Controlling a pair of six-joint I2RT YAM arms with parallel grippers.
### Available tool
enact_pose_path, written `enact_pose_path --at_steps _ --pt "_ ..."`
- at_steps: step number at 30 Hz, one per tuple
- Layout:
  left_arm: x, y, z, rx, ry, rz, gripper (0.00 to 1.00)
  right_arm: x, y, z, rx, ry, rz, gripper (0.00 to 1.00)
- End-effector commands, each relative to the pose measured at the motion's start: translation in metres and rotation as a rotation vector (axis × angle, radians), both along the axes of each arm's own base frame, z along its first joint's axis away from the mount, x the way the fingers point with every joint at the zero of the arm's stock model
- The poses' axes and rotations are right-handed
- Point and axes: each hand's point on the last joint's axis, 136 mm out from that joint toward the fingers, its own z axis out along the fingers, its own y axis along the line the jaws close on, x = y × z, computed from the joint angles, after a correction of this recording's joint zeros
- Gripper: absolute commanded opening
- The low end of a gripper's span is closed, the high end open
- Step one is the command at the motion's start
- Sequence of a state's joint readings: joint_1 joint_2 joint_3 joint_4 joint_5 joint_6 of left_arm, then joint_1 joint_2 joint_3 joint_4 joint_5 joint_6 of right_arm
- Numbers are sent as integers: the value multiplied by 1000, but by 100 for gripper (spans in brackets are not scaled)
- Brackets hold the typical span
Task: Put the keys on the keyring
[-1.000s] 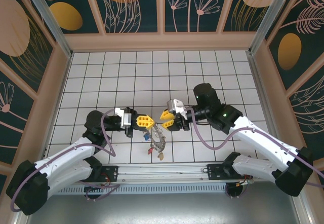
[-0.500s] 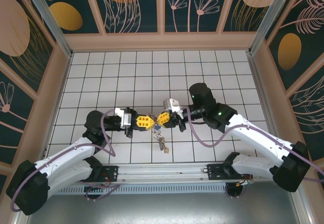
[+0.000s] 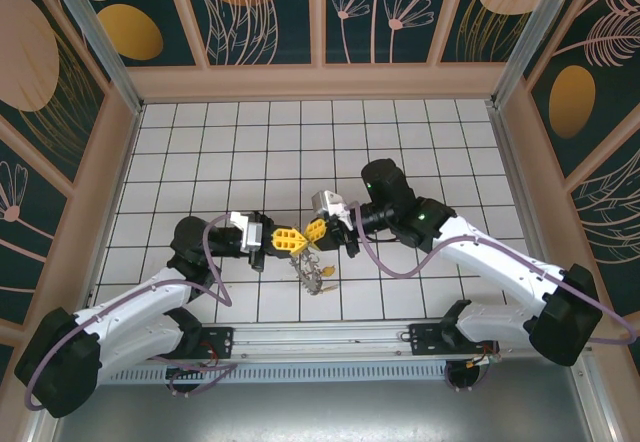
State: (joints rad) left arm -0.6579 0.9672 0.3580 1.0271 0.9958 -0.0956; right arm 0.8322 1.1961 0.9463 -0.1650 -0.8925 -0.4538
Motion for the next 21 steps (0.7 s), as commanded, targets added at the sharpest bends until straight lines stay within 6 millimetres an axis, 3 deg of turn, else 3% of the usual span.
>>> enact_pose_path --at_steps 1,4,6,8,14,21 --pt "-7 -1 15 -37 -53 -34 0 -6 6 23 57 -11 48 0" --pt "-8 1 19 -58 -53 -30 0 -5 2 18 46 -21 24 2" --pt "-9 2 23 -72 -54 -32 0 -5 -3 18 50 -43 6 15" --pt "-9 2 25 -76 -52 -29 0 -7 -10 19 61 -76 -10 21" --pt "-7 3 25 -82 -40 -17 0 -14 -29 31 95 -149 -40 26" --pt "-6 3 26 -87 -35 -12 0 -24 -27 36 124 -161 -4 30"
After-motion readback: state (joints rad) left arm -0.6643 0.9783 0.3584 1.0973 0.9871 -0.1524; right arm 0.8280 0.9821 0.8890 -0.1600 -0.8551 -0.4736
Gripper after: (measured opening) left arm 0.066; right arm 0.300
